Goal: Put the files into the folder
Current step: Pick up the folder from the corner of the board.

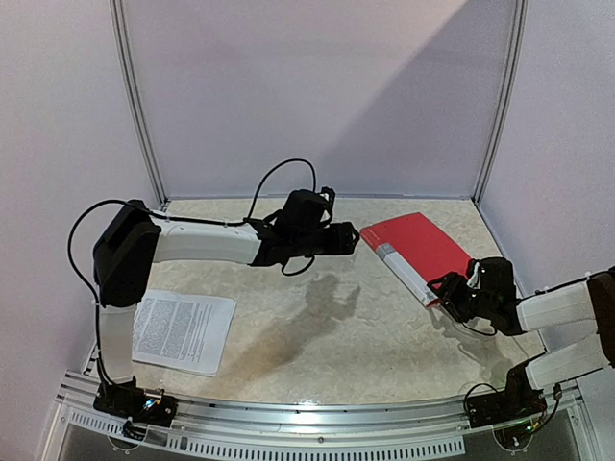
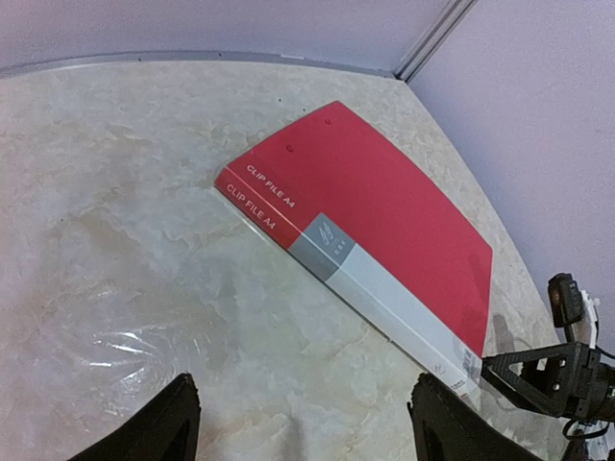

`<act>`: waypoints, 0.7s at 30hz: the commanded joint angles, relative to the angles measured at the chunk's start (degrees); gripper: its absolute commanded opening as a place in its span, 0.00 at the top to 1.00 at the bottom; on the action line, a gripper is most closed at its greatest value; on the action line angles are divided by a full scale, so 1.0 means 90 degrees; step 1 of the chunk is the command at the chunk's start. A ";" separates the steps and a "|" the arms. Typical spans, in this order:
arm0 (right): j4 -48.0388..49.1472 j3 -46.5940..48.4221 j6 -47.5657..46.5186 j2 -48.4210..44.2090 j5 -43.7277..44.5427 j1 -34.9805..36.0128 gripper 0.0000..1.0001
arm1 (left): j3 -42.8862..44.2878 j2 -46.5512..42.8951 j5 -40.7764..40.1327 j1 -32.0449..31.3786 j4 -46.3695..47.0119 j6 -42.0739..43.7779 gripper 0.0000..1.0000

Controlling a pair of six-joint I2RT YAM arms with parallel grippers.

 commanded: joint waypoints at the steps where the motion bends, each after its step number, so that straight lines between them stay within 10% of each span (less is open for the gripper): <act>1: 0.0981 -0.0230 0.0438 0.0318 -0.0383 -0.0039 0.31 | -0.0081 -0.0097 0.0064 -0.0076 -0.0238 0.0059 0.24; 12: 0.3904 -0.0623 0.1979 0.1976 -0.0949 -0.0049 0.48 | -0.0273 -0.0332 0.0029 -0.0082 -0.0325 0.0233 0.23; 21: 0.4083 -0.0113 0.1603 0.2647 -0.0631 -0.0048 0.57 | -0.0615 -0.0619 -0.0098 -0.0079 -0.0351 0.0360 0.23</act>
